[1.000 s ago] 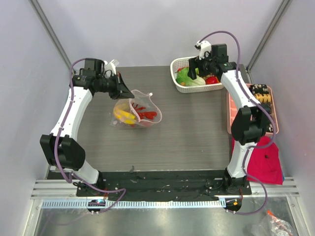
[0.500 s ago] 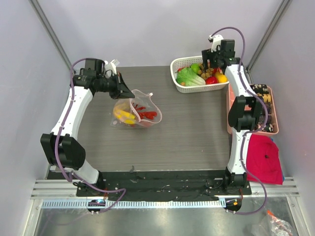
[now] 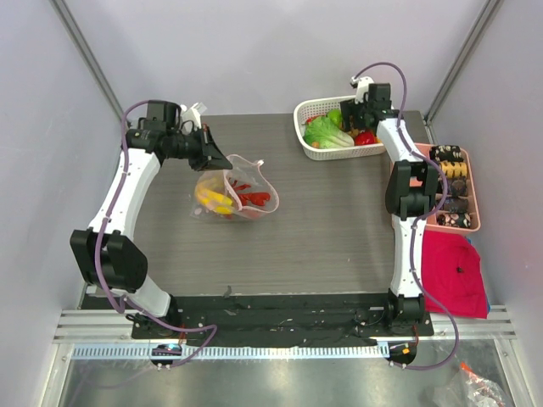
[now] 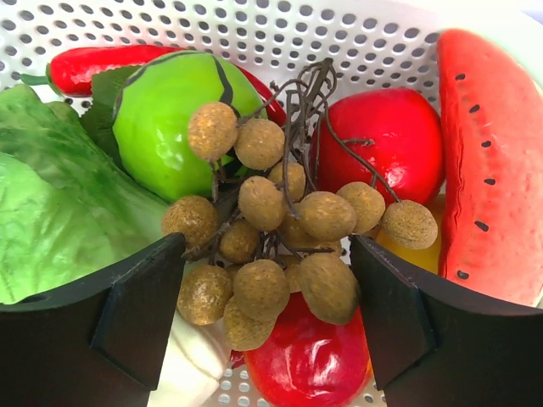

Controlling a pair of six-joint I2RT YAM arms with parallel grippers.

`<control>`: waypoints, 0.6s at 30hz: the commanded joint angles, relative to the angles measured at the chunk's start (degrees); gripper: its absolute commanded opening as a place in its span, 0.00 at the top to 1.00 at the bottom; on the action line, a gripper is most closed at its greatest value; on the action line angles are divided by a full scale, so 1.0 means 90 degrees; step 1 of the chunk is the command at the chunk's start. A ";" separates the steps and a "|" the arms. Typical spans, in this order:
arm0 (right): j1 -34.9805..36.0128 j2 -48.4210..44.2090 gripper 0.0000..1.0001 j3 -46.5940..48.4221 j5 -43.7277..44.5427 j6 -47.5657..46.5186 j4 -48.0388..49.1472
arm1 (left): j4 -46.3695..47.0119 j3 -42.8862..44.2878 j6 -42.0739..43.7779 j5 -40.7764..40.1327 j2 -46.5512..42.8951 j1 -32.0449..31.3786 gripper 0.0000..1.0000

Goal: Place the food in the zip-top bag and seal the zipper
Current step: Pick up the fake fruit from the bin.

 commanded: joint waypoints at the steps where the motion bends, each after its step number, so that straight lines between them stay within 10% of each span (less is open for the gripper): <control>1: -0.0015 -0.0023 0.18 0.0195 -0.0060 0.0157 0.0454 | 0.0120 0.0114 0.0145 0.0115 0.0014 0.0038 1.00; 5: -0.0015 0.0085 0.27 0.0224 0.0018 0.0225 0.0552 | 0.0023 0.0124 0.0185 0.0105 0.0043 0.0029 1.00; 18: -0.0054 -0.0783 0.99 -0.0107 -0.0196 0.0606 0.0728 | 0.0052 0.0202 0.0097 0.0164 0.0092 0.0029 1.00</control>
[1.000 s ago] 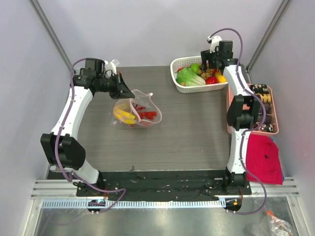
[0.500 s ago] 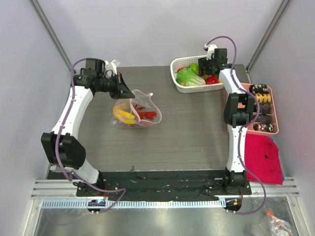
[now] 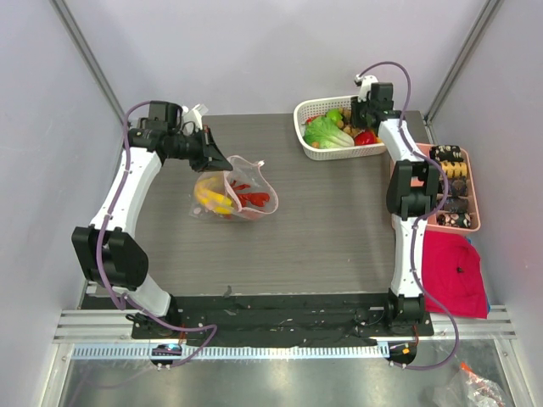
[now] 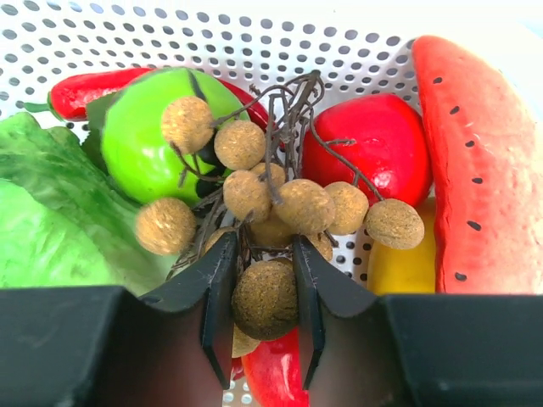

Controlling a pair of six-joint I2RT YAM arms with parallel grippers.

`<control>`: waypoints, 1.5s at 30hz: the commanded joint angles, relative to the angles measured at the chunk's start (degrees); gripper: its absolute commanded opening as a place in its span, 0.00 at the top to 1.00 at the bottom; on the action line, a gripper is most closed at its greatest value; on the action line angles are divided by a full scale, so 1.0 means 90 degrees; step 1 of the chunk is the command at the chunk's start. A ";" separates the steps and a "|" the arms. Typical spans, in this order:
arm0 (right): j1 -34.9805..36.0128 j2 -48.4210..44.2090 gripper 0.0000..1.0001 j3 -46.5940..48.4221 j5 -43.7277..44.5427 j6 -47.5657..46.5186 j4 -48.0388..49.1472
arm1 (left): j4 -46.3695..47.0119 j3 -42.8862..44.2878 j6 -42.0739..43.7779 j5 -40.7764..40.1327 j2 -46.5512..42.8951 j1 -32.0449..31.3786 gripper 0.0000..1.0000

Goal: Place the food in the zip-top bag and seal the zipper
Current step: Pick up the fake fruit from the bin, then place the fake fruit in the zipper food storage bag.

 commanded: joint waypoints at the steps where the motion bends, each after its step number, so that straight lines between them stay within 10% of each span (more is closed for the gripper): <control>1: -0.0020 -0.0946 0.99 -0.0076 -0.0177 0.0244 0.0475 | 0.0120 0.0210 -0.0005 0.0142 -0.0020 0.0029 1.00; 19: -0.0039 -0.2812 0.99 -0.0476 -0.1231 0.1015 0.0447 | 0.0140 0.0395 -0.0093 0.0259 0.0195 0.0048 1.00; 31: 0.0078 -0.5701 0.99 -0.2711 -0.3789 0.0822 -0.0354 | 0.0305 0.0346 -0.0249 0.0327 0.0205 0.0048 1.00; 45: 0.2361 -0.7267 0.99 -0.4285 -0.3546 -0.0128 -0.1575 | 0.0472 0.0288 -0.0396 0.0444 0.0146 0.0048 1.00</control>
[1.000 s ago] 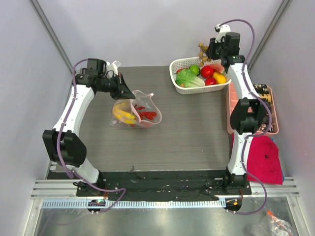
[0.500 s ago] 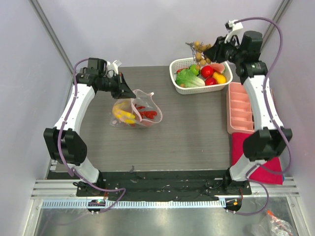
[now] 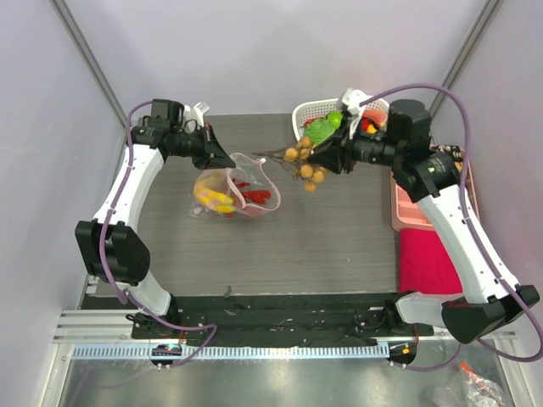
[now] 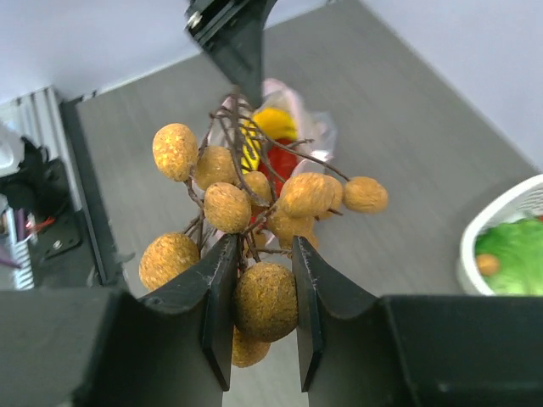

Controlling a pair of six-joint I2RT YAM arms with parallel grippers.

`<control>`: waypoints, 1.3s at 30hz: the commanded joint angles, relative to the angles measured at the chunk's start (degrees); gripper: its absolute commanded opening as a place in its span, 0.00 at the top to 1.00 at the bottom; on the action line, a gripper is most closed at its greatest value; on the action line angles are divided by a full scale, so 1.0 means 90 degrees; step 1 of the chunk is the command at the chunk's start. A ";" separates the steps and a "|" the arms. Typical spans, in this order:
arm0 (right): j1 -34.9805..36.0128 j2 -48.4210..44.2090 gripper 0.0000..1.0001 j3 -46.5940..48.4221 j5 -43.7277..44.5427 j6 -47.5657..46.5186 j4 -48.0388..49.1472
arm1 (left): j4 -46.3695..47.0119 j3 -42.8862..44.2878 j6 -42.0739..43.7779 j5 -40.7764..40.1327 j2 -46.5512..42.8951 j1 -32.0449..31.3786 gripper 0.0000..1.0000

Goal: Place the food in the zip-top bag and seal the zipper
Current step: Place the fake fruit in the zipper food storage bag.

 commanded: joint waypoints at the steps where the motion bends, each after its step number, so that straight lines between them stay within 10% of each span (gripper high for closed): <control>1: 0.0522 0.0216 0.99 -0.0140 0.0208 0.0074 -0.0295 | 0.0302 0.0149 -0.0049 0.0185 -0.0119 0.0048 1.00; 22: 0.1616 0.2550 0.99 0.1334 0.1194 0.1402 -0.0208 | 0.0487 -0.0163 -0.0107 0.0331 -0.0246 0.0038 1.00; 39: 0.2447 0.3098 0.99 0.0105 0.3508 0.2429 0.2457 | 0.0936 -0.0329 -0.0654 0.1093 -0.0177 0.0038 0.99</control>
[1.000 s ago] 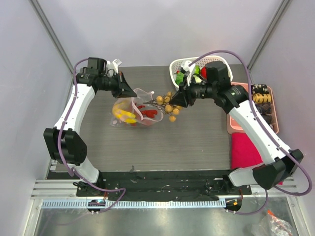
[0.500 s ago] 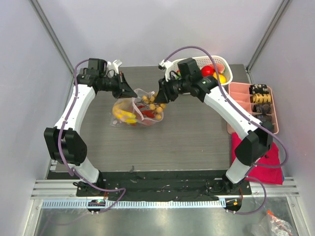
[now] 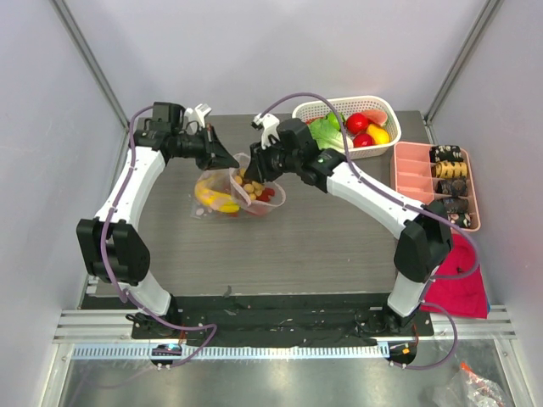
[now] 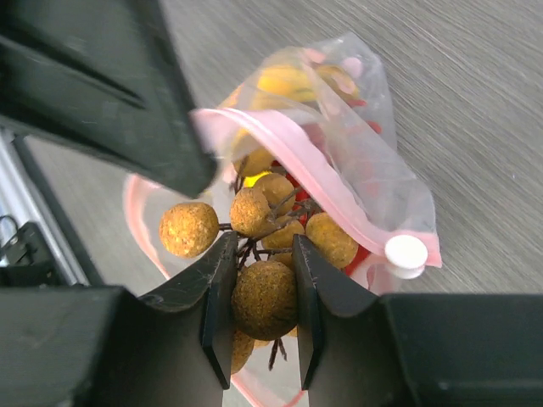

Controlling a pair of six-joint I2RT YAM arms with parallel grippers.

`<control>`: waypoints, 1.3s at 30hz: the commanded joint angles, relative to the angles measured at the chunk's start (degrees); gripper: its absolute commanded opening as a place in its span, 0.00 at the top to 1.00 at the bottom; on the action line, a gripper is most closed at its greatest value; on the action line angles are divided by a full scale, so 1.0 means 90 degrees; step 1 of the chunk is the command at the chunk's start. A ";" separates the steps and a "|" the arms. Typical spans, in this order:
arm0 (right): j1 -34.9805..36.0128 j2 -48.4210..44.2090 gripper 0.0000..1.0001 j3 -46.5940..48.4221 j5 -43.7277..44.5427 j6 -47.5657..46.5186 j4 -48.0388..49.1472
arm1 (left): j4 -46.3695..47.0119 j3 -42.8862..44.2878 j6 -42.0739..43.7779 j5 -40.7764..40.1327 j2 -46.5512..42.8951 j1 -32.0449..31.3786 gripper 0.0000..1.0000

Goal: Place the food in the zip-top bag and seal the zipper
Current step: Place the fake fruit in the zipper food storage bag.

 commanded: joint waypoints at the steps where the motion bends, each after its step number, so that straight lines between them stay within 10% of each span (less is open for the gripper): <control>1: 0.0066 -0.0089 0.99 -0.0468 0.0905 0.0367 0.1623 | 0.0451 -0.0014 -0.0292 0.0578 -0.0185 0.0036 1.00; 8: 0.0115 -0.0156 0.99 -0.1240 0.0350 0.0505 0.2789 | 0.0734 -0.0072 -0.0556 0.0783 -0.0195 0.0046 1.00; 17: 0.0818 -0.1279 0.99 -0.2295 0.1951 -0.2346 0.3580 | 0.1232 -0.0199 -0.1064 0.0871 -0.0156 0.0095 1.00; 27: 0.1043 -0.0968 0.99 -0.0685 0.2683 -0.1781 0.0790 | 0.1252 -0.0199 -0.1064 0.0696 -0.0204 0.0095 1.00; 39: 0.1160 -0.0226 0.99 0.0156 0.2577 -0.0923 0.0329 | 0.1271 -0.0219 -0.1093 0.0715 -0.0165 0.0085 1.00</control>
